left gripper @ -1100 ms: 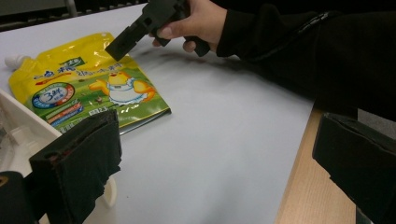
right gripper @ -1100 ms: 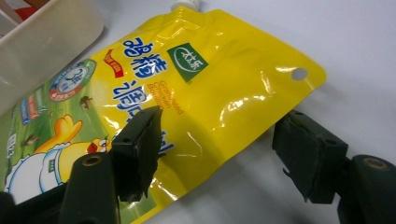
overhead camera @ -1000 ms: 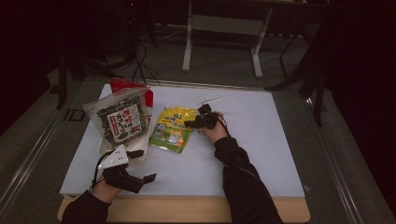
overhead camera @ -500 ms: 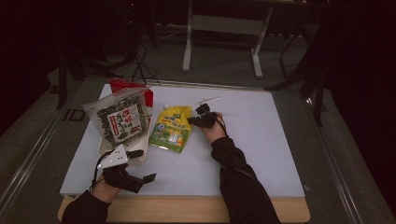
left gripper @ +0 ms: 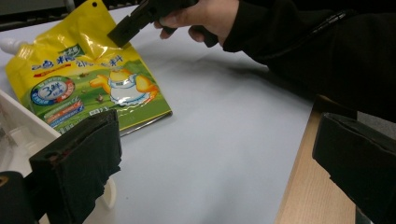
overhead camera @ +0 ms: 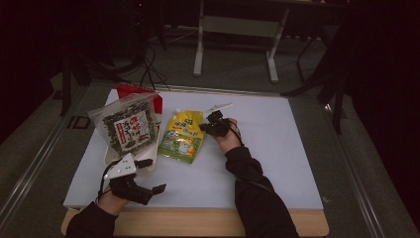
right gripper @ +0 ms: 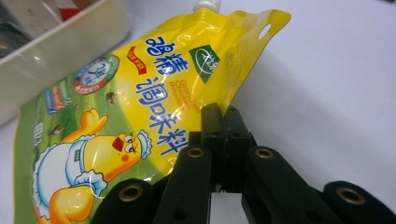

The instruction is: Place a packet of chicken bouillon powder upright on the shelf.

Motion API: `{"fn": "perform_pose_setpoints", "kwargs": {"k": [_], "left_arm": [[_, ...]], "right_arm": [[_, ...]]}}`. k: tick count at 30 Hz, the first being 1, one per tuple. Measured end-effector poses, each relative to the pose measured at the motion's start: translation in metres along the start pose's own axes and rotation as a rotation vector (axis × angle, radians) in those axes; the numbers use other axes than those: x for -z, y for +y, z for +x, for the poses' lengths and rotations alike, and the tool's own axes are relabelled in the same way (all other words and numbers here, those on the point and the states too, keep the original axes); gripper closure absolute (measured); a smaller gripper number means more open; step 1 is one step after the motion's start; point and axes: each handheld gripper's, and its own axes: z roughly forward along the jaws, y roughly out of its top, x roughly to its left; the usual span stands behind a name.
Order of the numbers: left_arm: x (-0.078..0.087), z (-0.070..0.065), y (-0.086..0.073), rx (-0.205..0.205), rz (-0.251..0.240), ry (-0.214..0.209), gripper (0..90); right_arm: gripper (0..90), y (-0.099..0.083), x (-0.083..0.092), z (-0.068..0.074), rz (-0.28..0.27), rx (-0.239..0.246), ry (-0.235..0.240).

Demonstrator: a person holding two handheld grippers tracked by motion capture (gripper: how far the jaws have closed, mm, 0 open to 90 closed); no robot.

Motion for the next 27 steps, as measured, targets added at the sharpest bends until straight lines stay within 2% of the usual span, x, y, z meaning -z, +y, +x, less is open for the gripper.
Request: {"fn": "perform_pose_setpoints", "kwargs": {"k": [5,13,22,24,27], "left_arm": [[0.0,0.0,0.0,0.003,-0.001,-0.002,2.0],[-0.001,-0.001,0.001,0.003,-0.003,-0.002,2.0],[-0.002,-0.001,0.002,0.005,-0.008,-0.004,2.0],[-0.002,-0.001,0.001,0.006,-0.009,-0.005,2.0],[-0.002,-0.001,0.001,0.009,-0.009,-0.006,2.0]], "right_arm": [[90.0,0.003,0.012,0.006,-0.03,0.025,0.001],[90.0,0.009,0.031,0.022,-0.073,0.095,-0.012],[90.0,0.009,0.05,0.038,-0.13,0.155,-0.005],[90.0,0.007,0.058,0.048,-0.15,0.191,-0.011],[90.0,0.005,0.066,0.057,-0.181,0.218,-0.006]]}}
